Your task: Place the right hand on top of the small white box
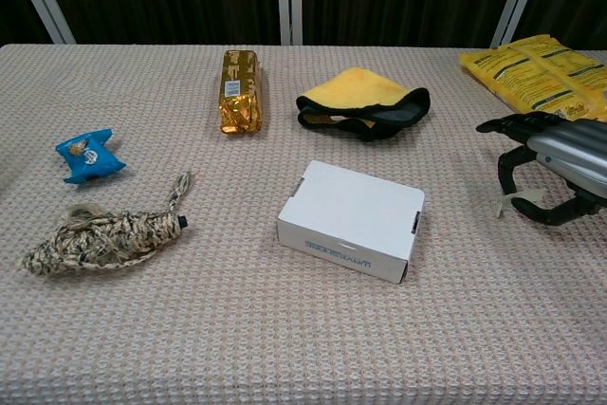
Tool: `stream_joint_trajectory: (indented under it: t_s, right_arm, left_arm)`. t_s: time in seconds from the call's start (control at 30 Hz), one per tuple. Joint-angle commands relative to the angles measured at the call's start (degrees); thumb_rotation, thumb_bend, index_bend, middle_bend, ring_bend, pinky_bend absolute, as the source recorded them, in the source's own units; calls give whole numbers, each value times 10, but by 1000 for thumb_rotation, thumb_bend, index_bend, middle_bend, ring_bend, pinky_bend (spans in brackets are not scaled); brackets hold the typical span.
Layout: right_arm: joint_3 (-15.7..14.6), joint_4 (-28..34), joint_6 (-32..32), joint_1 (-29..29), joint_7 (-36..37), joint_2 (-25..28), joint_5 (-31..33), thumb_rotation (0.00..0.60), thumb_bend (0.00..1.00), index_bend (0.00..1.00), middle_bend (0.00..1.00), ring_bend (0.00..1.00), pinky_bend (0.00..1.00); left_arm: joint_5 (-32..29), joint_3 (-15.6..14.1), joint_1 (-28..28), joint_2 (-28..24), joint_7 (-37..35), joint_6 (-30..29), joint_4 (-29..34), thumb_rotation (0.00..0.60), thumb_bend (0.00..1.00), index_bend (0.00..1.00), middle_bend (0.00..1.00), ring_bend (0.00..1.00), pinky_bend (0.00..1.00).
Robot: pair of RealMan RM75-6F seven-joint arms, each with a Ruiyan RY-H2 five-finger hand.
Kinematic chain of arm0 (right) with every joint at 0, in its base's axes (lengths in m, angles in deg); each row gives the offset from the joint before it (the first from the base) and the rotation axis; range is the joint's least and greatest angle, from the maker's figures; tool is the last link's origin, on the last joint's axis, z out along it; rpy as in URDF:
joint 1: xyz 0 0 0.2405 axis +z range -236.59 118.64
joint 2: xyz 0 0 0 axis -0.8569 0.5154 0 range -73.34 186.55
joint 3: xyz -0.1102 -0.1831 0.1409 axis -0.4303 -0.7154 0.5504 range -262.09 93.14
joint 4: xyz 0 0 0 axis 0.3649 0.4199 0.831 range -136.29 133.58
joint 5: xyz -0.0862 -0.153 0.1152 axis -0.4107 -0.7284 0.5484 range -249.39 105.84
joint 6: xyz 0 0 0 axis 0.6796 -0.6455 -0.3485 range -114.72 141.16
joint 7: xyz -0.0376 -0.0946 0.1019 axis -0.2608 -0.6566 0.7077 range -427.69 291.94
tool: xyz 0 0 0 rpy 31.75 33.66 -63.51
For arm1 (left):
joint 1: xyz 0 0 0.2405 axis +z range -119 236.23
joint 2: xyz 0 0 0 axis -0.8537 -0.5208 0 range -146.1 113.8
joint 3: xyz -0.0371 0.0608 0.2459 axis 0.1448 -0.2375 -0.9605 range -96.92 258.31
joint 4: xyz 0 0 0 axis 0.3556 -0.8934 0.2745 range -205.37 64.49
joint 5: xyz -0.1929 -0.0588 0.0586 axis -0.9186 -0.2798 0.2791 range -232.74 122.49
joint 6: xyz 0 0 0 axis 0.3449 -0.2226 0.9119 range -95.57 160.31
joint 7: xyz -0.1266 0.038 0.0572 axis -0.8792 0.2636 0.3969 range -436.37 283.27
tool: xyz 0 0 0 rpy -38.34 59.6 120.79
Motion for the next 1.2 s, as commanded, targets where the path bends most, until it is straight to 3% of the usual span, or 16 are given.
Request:
stream_joint_trajectory:
  t_s: [0.03, 0.33, 0.5, 0.7, 1.2]
  right_arm:
    - [0, 0, 0, 1, -1, 0, 0, 600, 444, 605, 33, 0, 0]
    - [6, 24, 23, 4, -4, 13, -10, 600, 445, 619, 35, 0, 0]
    - [13, 92, 51, 20, -17, 38, -47, 600, 444, 620, 39, 0, 0]
    - [10, 161, 41, 45, -37, 45, -79, 600, 444, 626, 41, 0, 0]
    - [5, 168, -2, 73, -78, 10, -77, 600, 440, 628, 44, 0, 0]
  left_arm:
    - [0, 0, 0, 0, 0, 1, 1, 600, 21, 83, 56, 0, 93]
    - [0, 1, 0, -3, 0, 0, 3, 600, 21, 83, 56, 0, 93]
    - [0, 2, 0, -3, 0, -2, 3, 600, 21, 83, 56, 0, 93]
    - [1, 2, 0, -2, -1, -2, 2, 600, 21, 83, 56, 0, 93]
    - [-3, 0, 5, 0, -9, -1, -6, 600, 21, 83, 56, 0, 93]
